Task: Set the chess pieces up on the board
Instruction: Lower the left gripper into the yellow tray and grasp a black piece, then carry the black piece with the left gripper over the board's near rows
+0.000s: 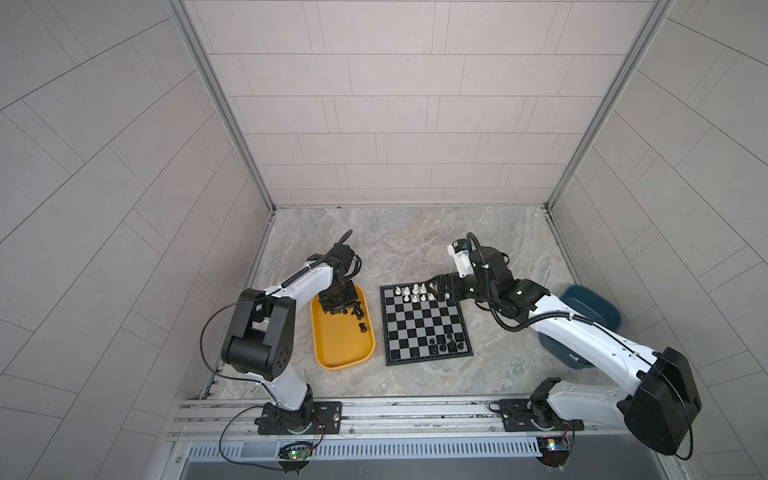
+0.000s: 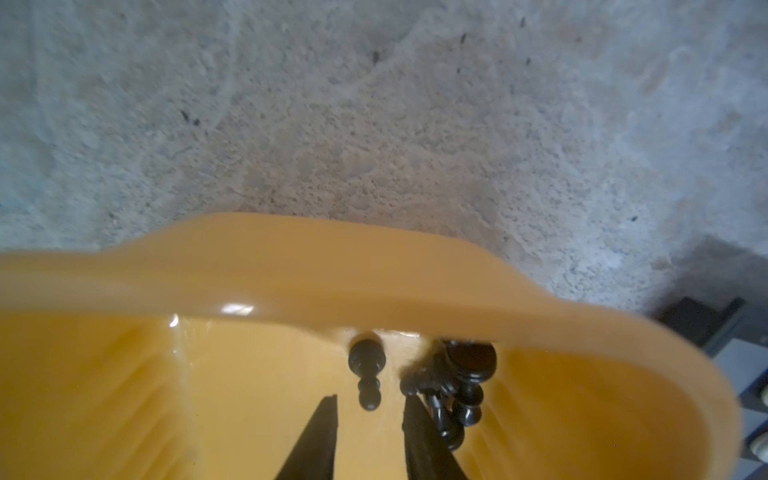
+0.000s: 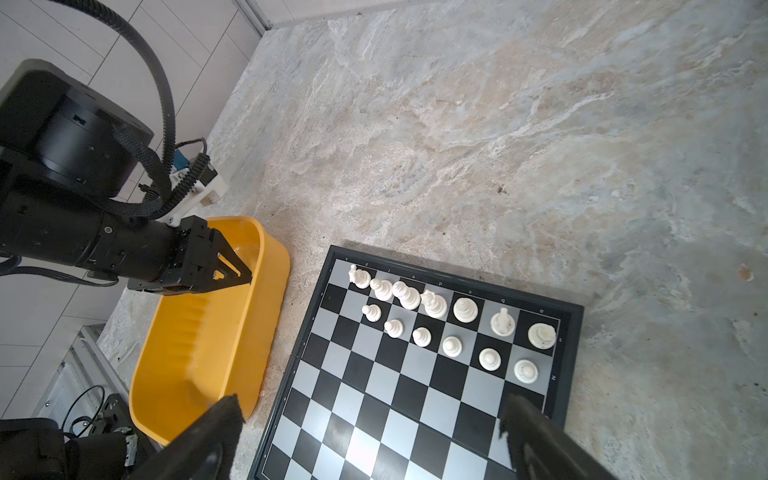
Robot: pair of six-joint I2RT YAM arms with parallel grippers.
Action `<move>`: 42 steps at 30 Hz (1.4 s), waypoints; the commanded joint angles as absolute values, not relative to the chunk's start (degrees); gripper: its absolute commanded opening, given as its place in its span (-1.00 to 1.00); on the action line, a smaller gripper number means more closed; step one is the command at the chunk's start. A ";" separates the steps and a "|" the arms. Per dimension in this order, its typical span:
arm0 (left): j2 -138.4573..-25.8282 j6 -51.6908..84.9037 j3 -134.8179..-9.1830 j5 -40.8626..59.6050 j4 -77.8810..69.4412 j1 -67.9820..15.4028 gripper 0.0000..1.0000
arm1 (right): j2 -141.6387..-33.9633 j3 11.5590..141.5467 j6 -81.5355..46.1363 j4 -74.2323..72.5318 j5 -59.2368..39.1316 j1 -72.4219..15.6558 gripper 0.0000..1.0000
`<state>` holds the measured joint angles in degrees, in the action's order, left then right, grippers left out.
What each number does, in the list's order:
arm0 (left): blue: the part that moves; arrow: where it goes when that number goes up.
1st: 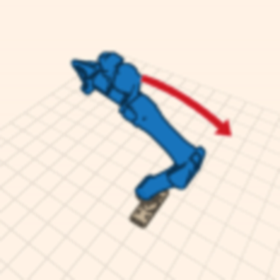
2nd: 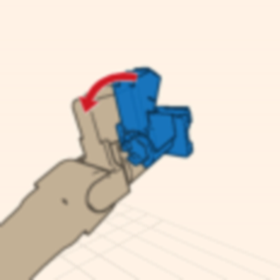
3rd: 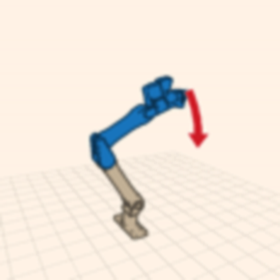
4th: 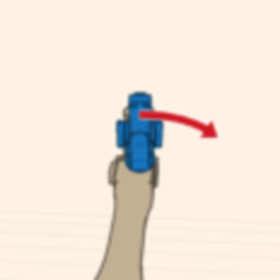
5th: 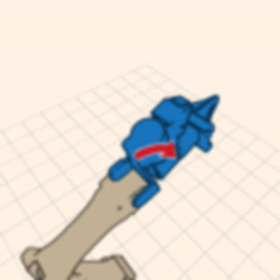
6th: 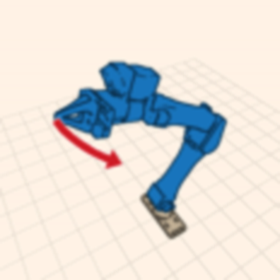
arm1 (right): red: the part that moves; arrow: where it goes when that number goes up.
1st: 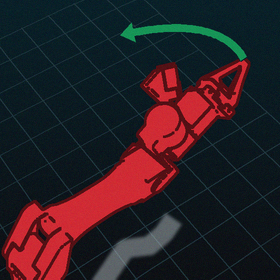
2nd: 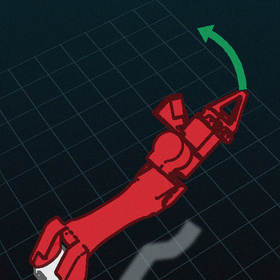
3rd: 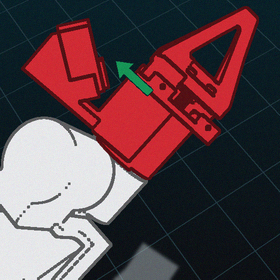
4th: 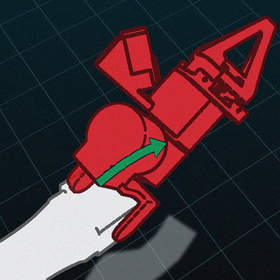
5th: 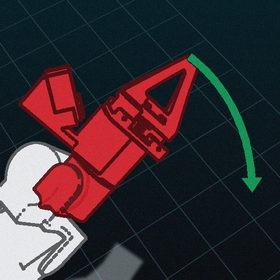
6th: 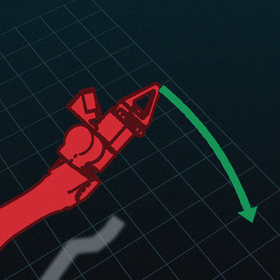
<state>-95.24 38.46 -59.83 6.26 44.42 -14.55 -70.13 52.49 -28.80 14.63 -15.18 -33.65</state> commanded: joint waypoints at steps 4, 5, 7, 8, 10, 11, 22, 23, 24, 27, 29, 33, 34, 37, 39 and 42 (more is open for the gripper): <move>-96.84 37.97 -59.70 5.23 44.04 -14.55 -0.39 | -68.42 51.76 -29.62 14.42 -15.32 -33.88 0.98; -97.01 37.81 -59.74 5.26 43.88 -14.52 -0.39 | -68.38 51.75 -29.62 14.41 -15.28 -33.85 0.98; -97.53 37.73 -59.72 5.25 43.61 -14.53 -0.41 | -68.38 51.75 -29.79 14.46 -15.27 -33.84 0.98; -97.66 37.66 -59.66 5.19 43.51 -14.54 -0.43 | -68.30 51.68 -29.87 14.41 -15.23 -33.90 0.98; -97.91 37.71 -59.57 4.97 43.25 -14.51 -0.51 | -68.15 51.58 -29.89 14.46 -15.22 -33.86 0.98; -98.12 37.71 -59.63 4.92 43.32 -14.52 -0.55 | -68.05 51.50 -29.88 14.49 -15.08 -33.91 0.98; -90.99 35.29 -60.40 6.08 46.89 -14.84 -0.78 | -65.80 52.71 -28.55 17.19 -13.50 -33.76 0.98; -89.25 34.40 -60.66 6.16 48.00 -15.10 -0.78 | -65.32 52.76 -28.26 17.67 -13.18 -33.75 0.99; -86.93 33.12 -61.05 6.70 49.30 -15.29 -0.78 | -64.73 52.82 -28.05 18.27 -12.92 -33.55 0.99; -81.41 30.04 -62.37 8.73 52.46 -16.97 -0.79 | -63.17 52.73 -27.39 20.32 -12.44 -32.57 0.99; -79.28 28.38 -63.91 9.02 54.06 -19.97 -0.79 | -62.14 52.26 -27.01 21.59 -12.24 -31.71 0.99; -81.06 24.67 -69.39 9.84 56.21 -29.82 -0.79 | -59.63 50.44 -26.90 23.37 -12.20 -28.93 0.99; -82.22 24.09 -70.32 10.64 56.17 -31.76 -0.79 | -58.95 49.95 -27.05 23.83 -12.21 -28.35 0.99; -86.98 21.95 -73.82 11.36 56.26 -37.89 -0.79 | -56.01 48.54 -27.54 25.57 -11.94 -26.35 0.99; -90.84 21.20 -75.76 11.91 56.10 -41.49 -0.79 | -53.65 47.75 -27.79 26.84 -11.43 -25.57 0.99; -95.77 20.99 -78.49 12.73 55.22 -45.79 -0.79 | -50.73 47.13 -27.44 29.42 -10.42 -24.69 0.99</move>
